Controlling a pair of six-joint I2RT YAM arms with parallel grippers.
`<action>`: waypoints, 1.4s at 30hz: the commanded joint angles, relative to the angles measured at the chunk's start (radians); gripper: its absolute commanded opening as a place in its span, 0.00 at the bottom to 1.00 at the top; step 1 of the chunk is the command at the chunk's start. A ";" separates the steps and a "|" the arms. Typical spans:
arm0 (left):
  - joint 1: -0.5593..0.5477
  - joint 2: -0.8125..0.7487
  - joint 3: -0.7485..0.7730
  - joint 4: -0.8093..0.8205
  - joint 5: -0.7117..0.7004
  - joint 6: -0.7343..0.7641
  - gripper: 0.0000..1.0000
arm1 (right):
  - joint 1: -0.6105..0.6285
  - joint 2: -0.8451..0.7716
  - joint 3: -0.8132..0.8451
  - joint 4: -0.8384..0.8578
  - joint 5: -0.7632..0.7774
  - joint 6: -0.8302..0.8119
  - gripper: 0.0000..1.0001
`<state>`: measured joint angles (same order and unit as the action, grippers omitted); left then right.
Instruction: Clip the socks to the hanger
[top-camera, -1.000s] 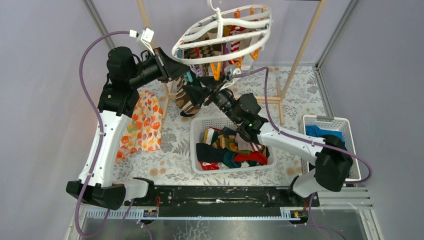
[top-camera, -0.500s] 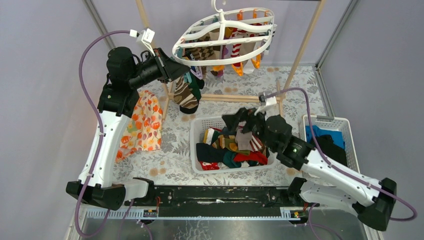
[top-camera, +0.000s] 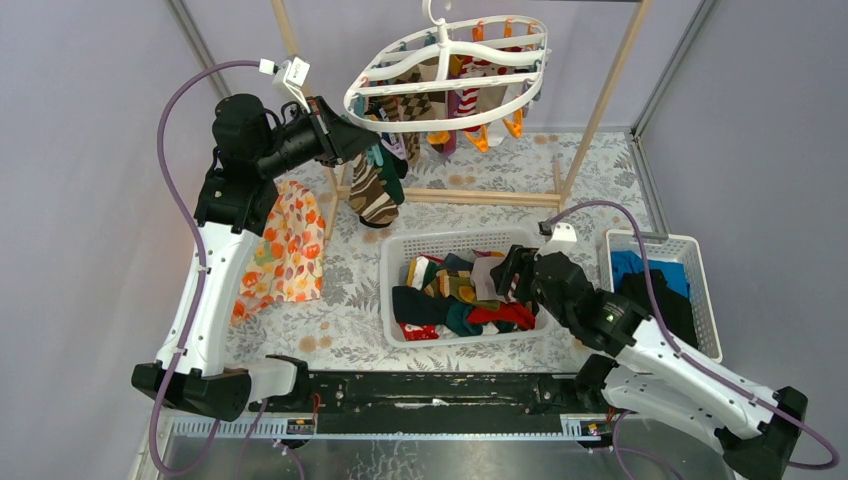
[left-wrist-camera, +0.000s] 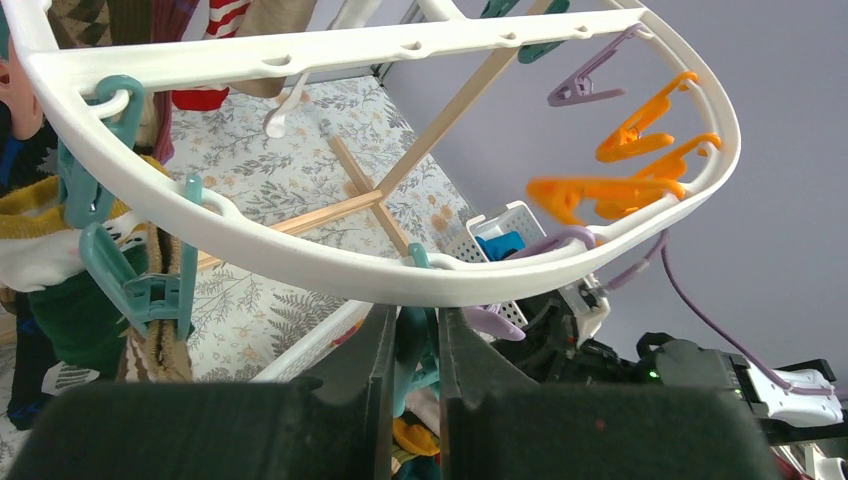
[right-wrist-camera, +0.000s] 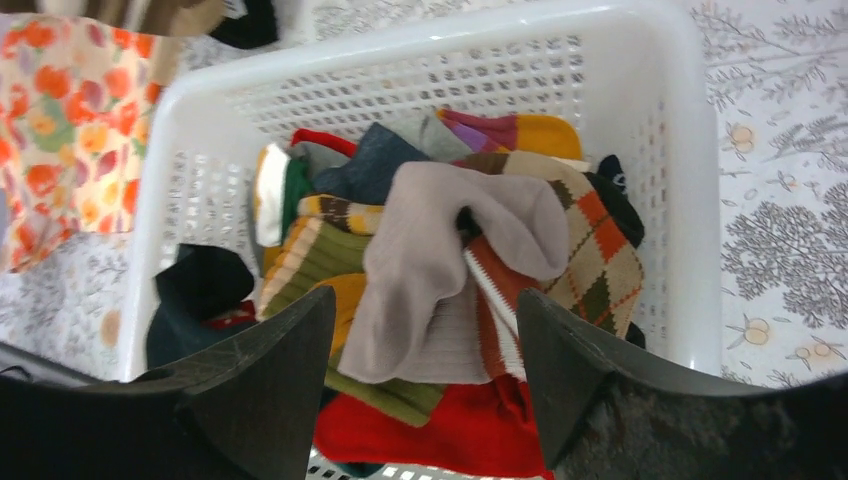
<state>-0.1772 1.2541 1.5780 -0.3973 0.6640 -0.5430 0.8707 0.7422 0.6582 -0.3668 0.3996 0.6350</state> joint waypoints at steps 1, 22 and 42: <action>-0.004 -0.017 0.018 0.001 0.010 0.015 0.01 | -0.055 0.073 0.021 -0.001 -0.050 0.046 0.72; -0.004 -0.017 0.013 -0.007 0.016 0.023 0.01 | -0.182 0.231 0.075 0.185 -0.190 -0.037 0.34; -0.004 -0.022 0.034 -0.009 0.029 0.012 0.01 | -0.182 0.201 0.352 0.118 -0.490 -0.109 0.00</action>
<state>-0.1772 1.2480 1.5784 -0.4049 0.6731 -0.5400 0.6930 0.9501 0.8902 -0.2718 0.0204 0.5392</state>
